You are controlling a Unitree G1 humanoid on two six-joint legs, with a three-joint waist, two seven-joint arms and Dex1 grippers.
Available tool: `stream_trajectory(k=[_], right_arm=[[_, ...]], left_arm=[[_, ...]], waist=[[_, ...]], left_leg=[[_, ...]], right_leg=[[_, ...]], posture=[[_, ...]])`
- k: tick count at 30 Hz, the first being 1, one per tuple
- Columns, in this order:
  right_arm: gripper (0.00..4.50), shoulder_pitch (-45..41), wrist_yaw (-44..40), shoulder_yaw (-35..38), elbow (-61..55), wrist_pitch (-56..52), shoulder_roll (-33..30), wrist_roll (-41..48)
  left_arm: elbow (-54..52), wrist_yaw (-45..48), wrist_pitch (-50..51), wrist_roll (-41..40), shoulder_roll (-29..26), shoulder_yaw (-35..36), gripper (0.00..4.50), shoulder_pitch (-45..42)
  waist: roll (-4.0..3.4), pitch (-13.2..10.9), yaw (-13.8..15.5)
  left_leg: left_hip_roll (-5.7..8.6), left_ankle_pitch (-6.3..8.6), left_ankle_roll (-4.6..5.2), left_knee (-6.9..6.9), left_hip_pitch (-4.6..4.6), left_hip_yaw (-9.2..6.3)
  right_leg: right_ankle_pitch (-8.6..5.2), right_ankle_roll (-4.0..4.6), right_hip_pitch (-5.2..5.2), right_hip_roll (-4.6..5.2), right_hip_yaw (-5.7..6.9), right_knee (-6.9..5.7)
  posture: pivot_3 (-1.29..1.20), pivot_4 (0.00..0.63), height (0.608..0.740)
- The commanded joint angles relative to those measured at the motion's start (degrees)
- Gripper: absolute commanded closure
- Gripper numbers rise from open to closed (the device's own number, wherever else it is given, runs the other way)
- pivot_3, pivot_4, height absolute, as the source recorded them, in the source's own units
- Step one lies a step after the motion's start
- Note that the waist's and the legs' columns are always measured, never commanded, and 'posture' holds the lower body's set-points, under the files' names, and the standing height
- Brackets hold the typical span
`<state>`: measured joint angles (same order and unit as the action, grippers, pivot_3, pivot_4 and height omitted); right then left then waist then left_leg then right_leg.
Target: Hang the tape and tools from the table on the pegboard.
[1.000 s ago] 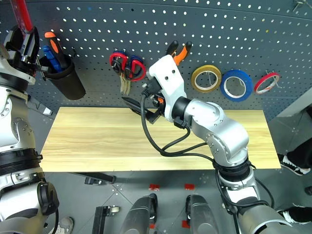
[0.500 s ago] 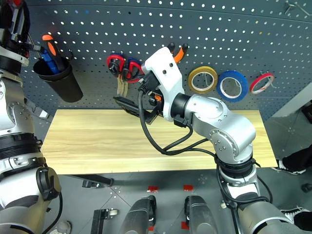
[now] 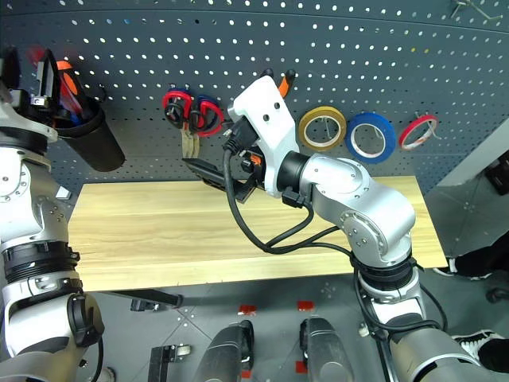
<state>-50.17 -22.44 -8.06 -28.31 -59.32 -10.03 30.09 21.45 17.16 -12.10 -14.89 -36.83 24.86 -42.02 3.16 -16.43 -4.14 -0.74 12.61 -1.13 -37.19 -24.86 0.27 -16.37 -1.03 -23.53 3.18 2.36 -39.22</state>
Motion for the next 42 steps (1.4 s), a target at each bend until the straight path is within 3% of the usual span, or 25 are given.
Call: stream_trajectory(k=[1, 5, 14, 18, 21, 28, 32, 36, 42], right_arm=[[0.00, -0.6, -0.4, 0.2, -0.8, 1.7, -0.1, 0.4], [0.00, -0.5, -0.6, 0.1, -0.8, 2.2, -0.4, 0.4], [0.00, 6.6, -3.1, -0.2, -3.0, 7.8, -4.9, -0.9], [0.00, 14.1, -3.0, -0.8, -4.1, 13.7, -7.4, -4.1], [0.00, 22.9, 0.3, -2.3, -2.2, 22.0, -9.4, -12.0], [0.00, 38.8, 11.9, 1.4, 9.8, 42.0, -3.5, -23.2], [0.00, 44.7, 11.3, 3.9, 16.7, 49.3, -2.0, -23.1], [0.00, 47.2, 13.8, 6.8, 23.9, 53.5, 0.8, -23.5], [0.00, 47.0, 17.7, 8.6, 32.8, 59.2, 2.3, -26.7]], left_arm=[[-3.1, -1.5, -0.4, -0.7, 0.2, 1.0, 1.10, 0.4], [-5.5, -0.4, 1.2, -0.7, 1.1, -1.1, 0.04, 1.1], [-15.6, 5.4, 15.6, -2.2, 2.7, -6.9, 0.04, 15.8], [-15.4, 1.3, 21.0, 0.0, 4.4, -6.9, 0.04, 20.4], [-13.6, -8.0, 28.4, 6.1, 5.5, -7.1, 0.04, 23.2], [-12.2, -5.3, 24.5, 5.8, 7.0, -7.2, 0.04, 28.5], [-12.3, -3.0, 24.8, 2.8, 10.3, -6.9, 0.04, 30.6], [-11.3, -2.5, 23.3, 2.8, 12.3, -7.2, 0.04, 31.5], [-7.8, -6.2, 20.6, 3.7, 15.3, -6.5, 0.04, 31.5]], waist=[[-0.02, 0.1, 0.1], [-0.01, 0.5, 0.5], [-0.06, 2.1, 0.7], [-0.20, 3.0, 1.1], [-0.29, 4.4, 1.3], [-0.24, 5.9, 1.8], [-0.46, 7.2, 2.2], [-0.52, 7.9, 2.3], [-0.87, 8.6, 2.2]], left_leg=[[0.00, 0.00, 0.00, -0.01, 0.00, 0.00], [0.00, 0.00, 0.00, -0.10, 0.00, -0.01], [0.00, 0.03, 0.04, -0.42, 0.03, 0.02], [-0.04, 0.15, 0.26, -0.65, 0.07, -0.08], [-0.01, 0.17, 0.29, -0.66, 0.20, -0.13], [-0.01, 0.13, 0.34, -0.66, 0.40, -0.10], [0.03, 0.13, 0.36, -0.66, 0.48, 0.02], [-0.06, 0.13, 0.36, -0.64, 0.59, -0.01], [-0.06, 0.15, 0.40, -0.59, 1.49, 0.03]], right_leg=[[0.00, 0.00, 0.00, 0.00, 0.00, -0.01], [0.00, 0.00, 0.00, 0.00, 0.00, -0.15], [0.00, 0.00, 0.03, -0.02, -0.13, -0.43], [-0.01, 0.00, 0.03, -0.07, -0.10, -0.76], [0.00, 0.02, 0.19, -0.09, -0.09, -0.78], [0.12, 0.07, 0.34, -0.12, -0.16, -0.80], [0.13, 0.08, 0.41, -0.11, -0.26, -0.76], [0.14, 0.11, 0.51, -0.20, -0.25, -0.78], [0.12, 0.12, 1.39, -0.24, -0.31, -0.65]], posture=[[-0.12, 0.193, 0.740], [-0.12, 0.192, 0.740], [-0.10, 0.162, 0.740], [-0.08, 0.140, 0.740], [-0.08, 0.131, 0.740], [-0.07, 0.100, 0.740], [-0.07, 0.093, 0.740], [-0.07, 0.086, 0.740], [-0.08, 0.062, 0.740]])
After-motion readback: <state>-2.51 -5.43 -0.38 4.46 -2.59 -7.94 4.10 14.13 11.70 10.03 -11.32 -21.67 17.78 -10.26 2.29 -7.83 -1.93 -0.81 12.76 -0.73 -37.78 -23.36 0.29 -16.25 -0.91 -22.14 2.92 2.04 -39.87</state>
